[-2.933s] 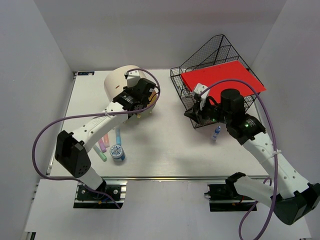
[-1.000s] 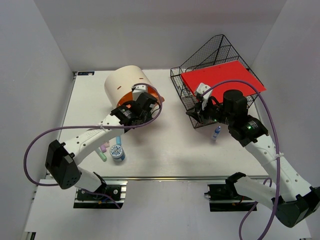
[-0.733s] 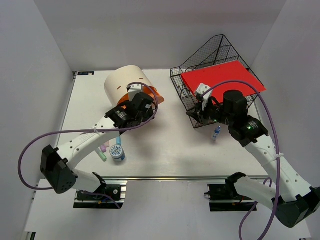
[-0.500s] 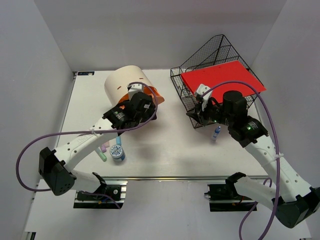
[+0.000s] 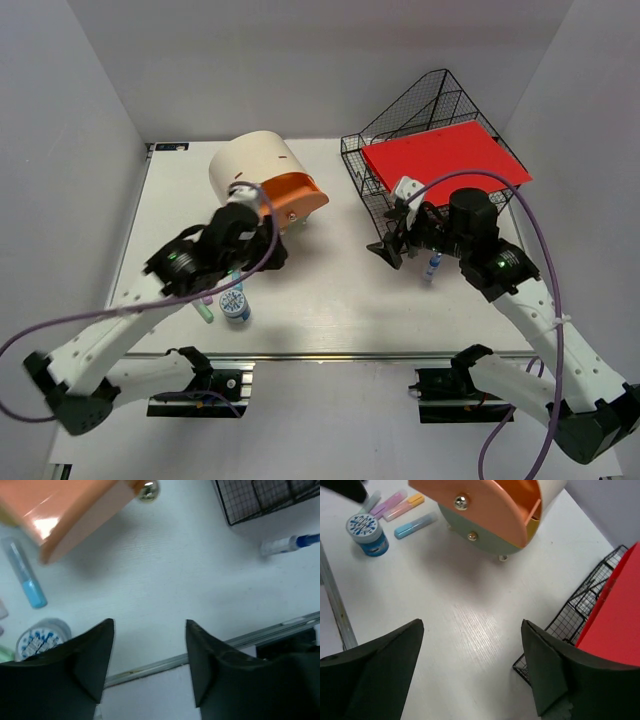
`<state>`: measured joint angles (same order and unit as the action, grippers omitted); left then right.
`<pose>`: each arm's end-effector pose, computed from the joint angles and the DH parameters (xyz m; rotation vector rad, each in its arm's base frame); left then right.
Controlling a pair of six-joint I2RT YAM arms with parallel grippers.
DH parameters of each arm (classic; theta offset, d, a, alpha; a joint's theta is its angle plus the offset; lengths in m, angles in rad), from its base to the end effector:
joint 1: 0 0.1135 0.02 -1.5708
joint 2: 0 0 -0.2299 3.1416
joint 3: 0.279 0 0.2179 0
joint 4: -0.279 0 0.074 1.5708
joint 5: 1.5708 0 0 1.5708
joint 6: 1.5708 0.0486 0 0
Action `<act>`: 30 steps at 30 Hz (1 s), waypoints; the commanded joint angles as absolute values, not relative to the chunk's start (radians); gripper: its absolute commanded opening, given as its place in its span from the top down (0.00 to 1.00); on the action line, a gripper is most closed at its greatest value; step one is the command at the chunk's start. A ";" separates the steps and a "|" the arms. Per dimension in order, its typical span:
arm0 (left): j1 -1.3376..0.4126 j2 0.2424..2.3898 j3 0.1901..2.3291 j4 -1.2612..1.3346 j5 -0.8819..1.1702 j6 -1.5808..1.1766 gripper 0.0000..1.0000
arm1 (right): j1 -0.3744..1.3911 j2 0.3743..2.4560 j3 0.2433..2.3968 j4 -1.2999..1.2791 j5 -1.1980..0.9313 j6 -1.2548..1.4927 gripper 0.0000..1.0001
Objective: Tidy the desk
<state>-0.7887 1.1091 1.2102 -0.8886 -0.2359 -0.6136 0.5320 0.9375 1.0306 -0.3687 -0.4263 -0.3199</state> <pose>0.1529 -0.1378 0.3143 0.0916 2.3674 -0.4162 0.1628 0.1191 0.3459 -1.0294 1.5434 0.5406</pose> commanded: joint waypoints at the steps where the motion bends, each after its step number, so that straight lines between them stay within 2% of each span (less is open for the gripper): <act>1: -0.781 0.950 1.175 -1.087 -0.316 -0.699 0.35 | 0.531 0.917 1.019 -0.348 -0.515 -0.383 0.14; 4: -0.781 0.891 1.111 -1.210 -0.397 -0.802 0.35 | 0.537 0.957 1.026 -0.362 -0.558 -0.374 0.27; 5: -0.781 0.873 1.059 -1.221 -0.405 -0.819 0.33 | 0.544 0.991 1.043 -0.373 -0.567 -0.374 0.43; 8: -0.781 0.836 1.002 -1.250 -0.434 -0.871 0.24 | 0.558 1.060 1.087 -0.414 -0.581 -0.370 0.81; 9: -0.772 0.844 0.973 -1.267 -0.446 -0.879 0.19 | 0.571 1.074 1.095 -0.420 -0.578 -0.367 0.85; 10: -0.772 0.853 0.960 -1.273 -0.459 -0.893 0.18 | 0.575 1.086 1.103 -0.422 -0.575 -0.365 0.85; 11: -0.772 0.867 0.942 -1.284 -0.486 -0.897 0.05 | 0.583 1.103 1.109 -0.417 -0.571 -0.361 0.84; 12: -0.772 0.883 0.939 -1.299 -0.488 -0.906 0.02 | 0.586 1.109 1.109 -0.413 -0.566 -0.357 0.82; 18: -0.762 0.991 0.928 -1.226 -0.492 -0.911 0.02 | 0.588 1.103 1.079 -0.380 -0.554 -0.357 0.71; 30: -0.710 1.080 0.759 -0.960 -0.468 -0.937 0.02 | 0.581 1.019 0.971 -0.293 -0.554 -0.350 0.68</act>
<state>-0.7319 1.0882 0.7727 -1.0538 -0.4530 -0.9070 0.5838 1.0290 0.9962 -0.3538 -0.5461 -0.3508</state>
